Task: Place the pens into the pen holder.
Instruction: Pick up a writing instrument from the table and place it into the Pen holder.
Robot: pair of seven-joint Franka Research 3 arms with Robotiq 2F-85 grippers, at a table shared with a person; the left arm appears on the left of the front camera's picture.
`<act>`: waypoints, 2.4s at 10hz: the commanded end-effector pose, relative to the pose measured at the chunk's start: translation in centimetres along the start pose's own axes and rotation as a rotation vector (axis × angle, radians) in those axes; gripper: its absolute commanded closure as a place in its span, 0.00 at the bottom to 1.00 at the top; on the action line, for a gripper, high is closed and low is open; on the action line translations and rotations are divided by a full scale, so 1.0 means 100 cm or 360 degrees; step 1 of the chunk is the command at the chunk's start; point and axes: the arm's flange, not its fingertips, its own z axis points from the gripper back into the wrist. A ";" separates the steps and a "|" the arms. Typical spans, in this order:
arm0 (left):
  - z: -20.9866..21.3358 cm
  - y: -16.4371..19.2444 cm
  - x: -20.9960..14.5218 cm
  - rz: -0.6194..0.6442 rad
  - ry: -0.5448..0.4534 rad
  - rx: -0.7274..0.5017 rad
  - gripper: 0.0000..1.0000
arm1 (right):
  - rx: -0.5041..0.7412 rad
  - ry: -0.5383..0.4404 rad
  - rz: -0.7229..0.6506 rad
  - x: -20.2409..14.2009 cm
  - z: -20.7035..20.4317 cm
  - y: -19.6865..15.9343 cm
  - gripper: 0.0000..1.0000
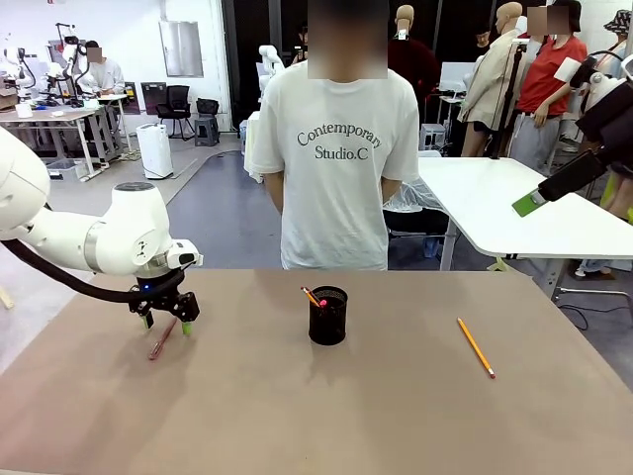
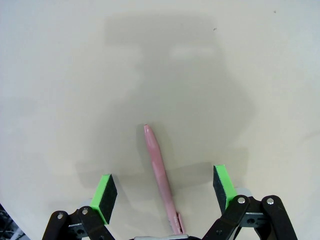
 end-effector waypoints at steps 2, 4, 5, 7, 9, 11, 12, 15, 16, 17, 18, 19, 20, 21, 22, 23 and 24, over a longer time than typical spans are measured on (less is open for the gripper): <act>0.001 -0.002 -0.001 0.0015 -0.0012 0.0021 0.31 | 0.0018 -0.0011 -0.0009 0.001 0.000 0.001 0.00; 0.001 -0.002 -0.001 0.0019 0.0000 0.0013 0.69 | 0.0018 -0.0011 -0.0009 0.001 0.000 0.001 0.00; 0.001 -0.002 -0.001 0.0022 0.0002 0.0012 0.89 | 0.0018 -0.0011 -0.0009 0.001 0.000 0.001 0.00; 0.003 0.000 -0.003 0.0026 0.0003 0.0015 1.00 | 0.0018 -0.0011 -0.0009 0.001 0.000 0.001 0.00; 0.001 0.000 -0.001 0.0020 0.0005 0.0019 1.00 | 0.0018 -0.0011 -0.0009 0.001 0.000 0.001 0.00; 0.006 -0.001 -0.003 -0.0005 0.0010 0.0002 1.00 | 0.0018 -0.0011 -0.0009 0.001 0.000 0.001 0.00; 0.013 -0.003 -0.005 -0.0037 0.0039 -0.0083 1.00 | 0.0018 -0.0011 -0.0009 0.001 0.000 0.001 0.00; 0.068 0.002 -0.006 -0.0184 -0.0005 -0.0625 1.00 | 0.0018 -0.0011 -0.0009 0.001 0.000 0.001 0.00; 0.085 0.003 -0.008 -0.0278 -0.0041 -0.0819 1.00 | 0.0018 -0.0011 -0.0009 0.001 0.000 0.001 0.00; 0.101 0.006 -0.011 -0.0421 -0.0146 -0.1013 1.00 | 0.0018 -0.0011 -0.0009 0.001 0.000 0.001 0.00; 0.114 0.007 -0.014 -0.0509 -0.0238 -0.1219 1.00 | 0.0018 -0.0011 -0.0009 0.001 0.000 0.001 0.00; 0.123 0.009 -0.015 -0.0554 -0.0318 -0.1389 1.00 | 0.0018 -0.0011 -0.0009 0.001 0.000 0.001 0.00; 0.131 0.007 -0.015 -0.0522 -0.0433 -0.1494 1.00 | 0.0018 -0.0011 -0.0009 0.001 0.000 0.001 0.00; 0.137 0.005 -0.017 -0.0579 -0.0666 -0.1575 1.00 | 0.0018 -0.0011 -0.0009 0.001 0.000 0.001 0.00; 0.140 0.005 -0.020 -0.0528 -0.0921 -0.1576 1.00 | 0.0018 -0.0011 -0.0009 0.001 0.000 0.001 0.00; 0.142 0.001 -0.026 -0.0612 -0.1079 -0.1537 1.00 | 0.0018 -0.0011 -0.0009 0.001 0.000 0.001 0.00; 0.146 -0.003 -0.033 -0.0737 -0.1202 -0.1481 1.00 | 0.0018 -0.0011 -0.0009 0.001 0.000 0.001 0.00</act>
